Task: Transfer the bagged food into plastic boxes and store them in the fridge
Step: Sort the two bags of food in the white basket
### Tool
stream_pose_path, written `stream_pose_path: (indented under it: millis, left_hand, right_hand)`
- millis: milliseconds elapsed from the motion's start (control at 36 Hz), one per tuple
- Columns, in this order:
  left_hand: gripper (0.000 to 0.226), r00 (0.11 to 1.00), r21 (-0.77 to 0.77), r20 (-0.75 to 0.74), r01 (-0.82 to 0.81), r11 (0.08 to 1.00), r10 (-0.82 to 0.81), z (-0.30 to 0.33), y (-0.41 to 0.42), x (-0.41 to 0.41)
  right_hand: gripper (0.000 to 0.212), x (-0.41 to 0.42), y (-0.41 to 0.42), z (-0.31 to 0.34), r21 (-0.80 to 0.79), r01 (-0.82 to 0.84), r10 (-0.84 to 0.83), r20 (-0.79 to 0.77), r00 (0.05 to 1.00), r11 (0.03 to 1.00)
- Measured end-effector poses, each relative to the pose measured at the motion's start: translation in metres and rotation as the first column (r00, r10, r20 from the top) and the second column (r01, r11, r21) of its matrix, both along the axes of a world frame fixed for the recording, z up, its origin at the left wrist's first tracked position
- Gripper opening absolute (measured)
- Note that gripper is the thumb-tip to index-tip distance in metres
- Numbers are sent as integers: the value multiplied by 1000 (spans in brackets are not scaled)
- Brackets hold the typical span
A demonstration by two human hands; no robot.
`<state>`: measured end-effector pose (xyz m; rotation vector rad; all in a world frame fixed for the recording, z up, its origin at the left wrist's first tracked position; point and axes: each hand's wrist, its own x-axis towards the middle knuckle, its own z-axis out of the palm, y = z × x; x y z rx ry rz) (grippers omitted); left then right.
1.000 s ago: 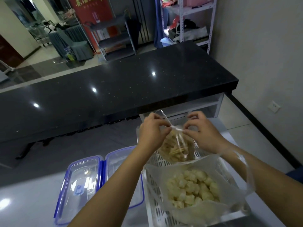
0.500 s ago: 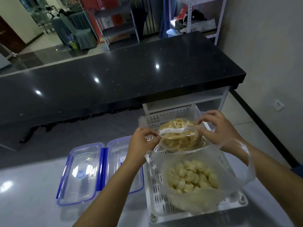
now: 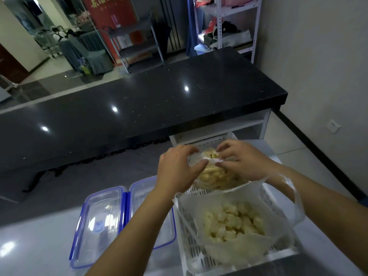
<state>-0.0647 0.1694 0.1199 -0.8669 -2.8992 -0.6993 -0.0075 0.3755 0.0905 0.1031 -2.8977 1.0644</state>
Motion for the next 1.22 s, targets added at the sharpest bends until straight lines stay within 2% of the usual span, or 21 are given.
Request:
stream_pose_path:
  millis: [56,111,167,250,361,500,583,694,750,833,889,944,1000,1028,1056,1083,1111,1167,1222]
  left_hand:
    - [40,998,-45,18,68,997,-67,4,7,-1]
    - [28,994,-60,31,108,992,-106,7,12,-1]
    - [17,996,29,2,90,996,-90,9,15,0]
    - [12,999,201,-39,20,979,-13,9,11,3]
    - [9,994,326,93,-84,941,57,4,0,4]
    - [13,957,478,267,-236,846,116,-1,-15,4]
    - [13,933,594,354,-279,754,66,0,-24,3]
    - [16,872,730,485,-362,579,-66,6,-33,1]
    - [19,870,758,475,-329,563,-131,11,-33,-1]
    - [23,870,803,430,-247,542,-241,20,-28,1]
    - [25,864,831,405,-212,514,-299,25,-24,2]
    - [30,846,856,405,-218,469,-347,32,-22,1]
    - [33,805,873,438,-276,403,-400,40,-22,-2]
    - [33,780,876,457,-313,367,-427,43,-22,-4]
    - [32,758,876,473,-346,336,-449,46,-22,-4]
    - [32,740,872,486,-374,316,-464,48,-23,-5]
    - [33,726,863,503,-398,310,-469,49,-23,-4]
    - [37,685,828,560,-455,327,-465,49,-25,-4]
    - [40,613,775,631,-528,347,-476,52,-25,-7]
  right_hand:
    - [21,3,0,5,27,-32,32,-6,999,999]
    - [24,7,2,11,46,-45,47,-30,998,998]
    - [26,12,6,16,6,-1,2,-67,998,1000]
    - [22,21,15,20,-76,80,-90,-140,986,994]
    - [11,32,23,22,-124,122,-140,-147,979,985]
    - [15,45,28,22,-208,143,-178,-158,971,968]
    - [10,48,29,29,-250,173,-230,-217,949,953]
    - [9,46,28,44,-259,253,-339,-380,861,932]
    - [8,43,27,52,-199,288,-349,-488,800,937]
    - [9,36,25,60,21,318,-235,-628,742,948]
    - [11,28,23,63,61,323,-213,-636,742,945]
    - [10,22,18,71,-92,340,-334,-537,775,936]
    - [21,15,20,78,-392,349,-463,-248,851,851]
    - [26,11,22,82,-581,342,-450,-46,892,738]
    - [28,8,27,84,-737,341,-375,127,918,584]
    - [25,7,33,86,-832,345,-282,238,929,435]
    - [21,6,38,87,-874,354,-199,301,932,332]
    - [17,8,42,87,-897,367,-94,355,930,247]
    - [31,6,43,88,-909,376,-55,372,927,178]
